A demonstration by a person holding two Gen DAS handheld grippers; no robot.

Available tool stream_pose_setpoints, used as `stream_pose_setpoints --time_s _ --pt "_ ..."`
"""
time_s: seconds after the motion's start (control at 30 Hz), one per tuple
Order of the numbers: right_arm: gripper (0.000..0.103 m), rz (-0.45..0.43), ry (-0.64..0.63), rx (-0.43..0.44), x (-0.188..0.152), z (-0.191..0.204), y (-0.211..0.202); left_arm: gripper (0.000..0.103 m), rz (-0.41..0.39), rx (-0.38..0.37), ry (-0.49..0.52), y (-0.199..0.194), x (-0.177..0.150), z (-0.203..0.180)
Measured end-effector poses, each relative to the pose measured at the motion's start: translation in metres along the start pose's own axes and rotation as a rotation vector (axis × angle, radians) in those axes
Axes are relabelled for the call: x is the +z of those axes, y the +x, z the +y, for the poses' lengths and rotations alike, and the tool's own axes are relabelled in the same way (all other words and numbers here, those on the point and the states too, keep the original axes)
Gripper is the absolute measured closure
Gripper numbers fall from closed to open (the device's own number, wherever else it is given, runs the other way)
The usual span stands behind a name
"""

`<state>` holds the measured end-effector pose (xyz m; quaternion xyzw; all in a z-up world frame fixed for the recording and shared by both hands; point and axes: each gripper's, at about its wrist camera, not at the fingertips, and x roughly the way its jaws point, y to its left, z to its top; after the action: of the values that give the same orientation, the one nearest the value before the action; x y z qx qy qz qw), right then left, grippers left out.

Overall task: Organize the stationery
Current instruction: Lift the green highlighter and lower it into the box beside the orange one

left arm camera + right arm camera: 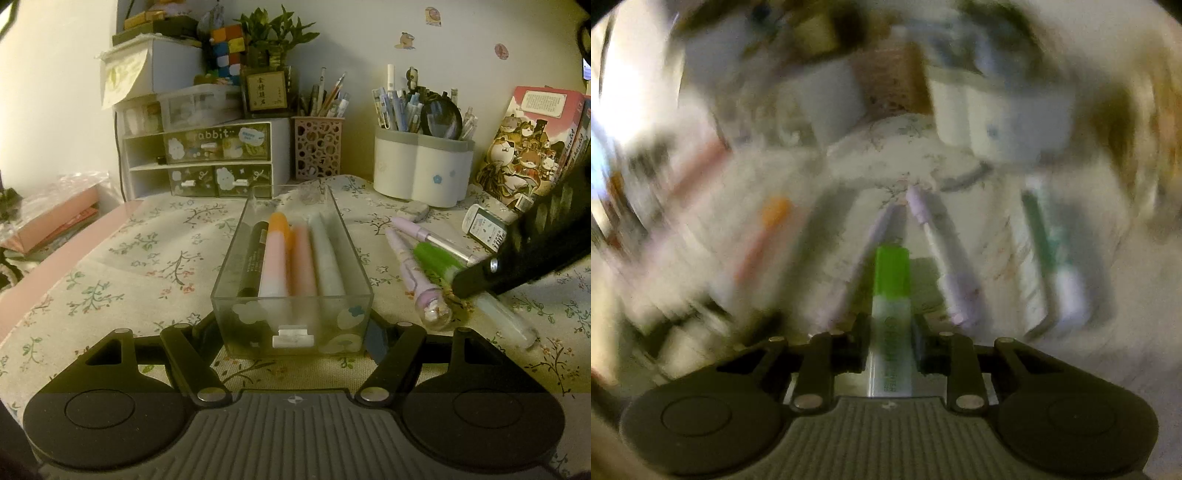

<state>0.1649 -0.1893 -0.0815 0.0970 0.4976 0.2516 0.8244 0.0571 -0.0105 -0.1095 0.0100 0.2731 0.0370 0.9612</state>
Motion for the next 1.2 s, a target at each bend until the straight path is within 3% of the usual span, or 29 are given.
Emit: stream_pose_setpoints --time_s 0.07,0.23,0.4,0.53,0.7,0.87,1.2 --pt "0.086 0.005 0.15 0.107 -0.001 -0.019 0.002 0.031 0.001 -0.001 -0.001 0.0 -0.001 0.0" --pt "0.086 -0.027 0.289 0.177 -0.008 -0.033 0.001 0.03 0.001 -0.001 -0.002 0.0 0.0 0.0" --pt "0.086 -0.081 0.315 0.209 -0.001 -0.026 -0.012 0.031 0.001 -0.001 -0.002 0.0 0.0 0.0" --pt "0.086 -0.076 0.301 0.283 0.01 -0.004 -0.015 0.031 0.001 -0.001 -0.002 0.0 0.0 0.0" --pt "0.086 -0.055 0.265 0.314 0.021 0.029 -0.002 0.031 0.001 -0.001 0.0 0.0 0.0 0.001" --pt "0.086 -0.057 0.265 0.296 0.035 0.049 0.015 0.03 0.001 0.0 0.002 0.0 0.0 0.001" --pt "0.086 -0.047 0.164 0.151 0.054 0.069 0.043 0.03 0.0 -0.001 0.005 0.0 0.0 0.001"
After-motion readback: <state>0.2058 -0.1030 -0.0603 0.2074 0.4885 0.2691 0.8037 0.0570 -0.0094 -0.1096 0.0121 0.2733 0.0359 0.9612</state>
